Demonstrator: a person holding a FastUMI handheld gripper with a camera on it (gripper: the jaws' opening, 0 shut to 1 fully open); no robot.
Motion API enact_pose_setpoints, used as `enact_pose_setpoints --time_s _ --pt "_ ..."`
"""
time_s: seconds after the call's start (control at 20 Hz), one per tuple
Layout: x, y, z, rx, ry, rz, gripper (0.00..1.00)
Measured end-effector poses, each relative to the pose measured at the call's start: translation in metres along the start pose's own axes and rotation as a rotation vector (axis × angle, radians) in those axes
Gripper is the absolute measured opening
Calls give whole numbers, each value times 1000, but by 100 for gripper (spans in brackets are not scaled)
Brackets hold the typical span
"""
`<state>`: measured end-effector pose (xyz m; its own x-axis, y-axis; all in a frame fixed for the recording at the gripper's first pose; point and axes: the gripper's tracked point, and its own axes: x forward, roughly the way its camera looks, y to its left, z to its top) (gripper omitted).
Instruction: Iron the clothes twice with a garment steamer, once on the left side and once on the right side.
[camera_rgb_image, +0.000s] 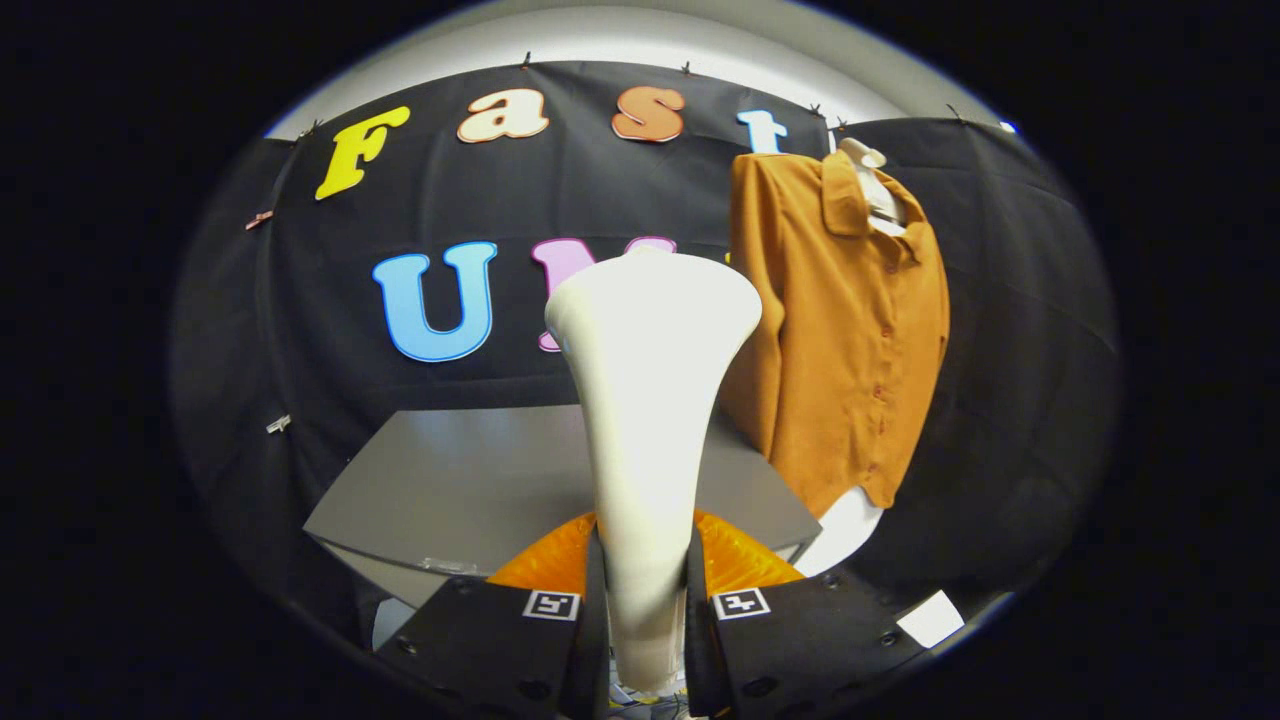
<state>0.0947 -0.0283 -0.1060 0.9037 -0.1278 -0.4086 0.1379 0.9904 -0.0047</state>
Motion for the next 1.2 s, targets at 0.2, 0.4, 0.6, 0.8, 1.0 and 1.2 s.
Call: enact_pose_setpoints --time_s 0.2,0.4,0.6,0.8,1.0,1.2 --pt "-22 -40 -5 39 -22 -70 33" --pt "-21 -75 2 90 -41 -91 33" --pt "-3 -117 22 76 -73 -88 33" --pt "30 -151 48 99 -107 -57 33" --pt "62 -179 72 113 -136 -11 33" --pt "91 -195 86 128 -144 40 33"
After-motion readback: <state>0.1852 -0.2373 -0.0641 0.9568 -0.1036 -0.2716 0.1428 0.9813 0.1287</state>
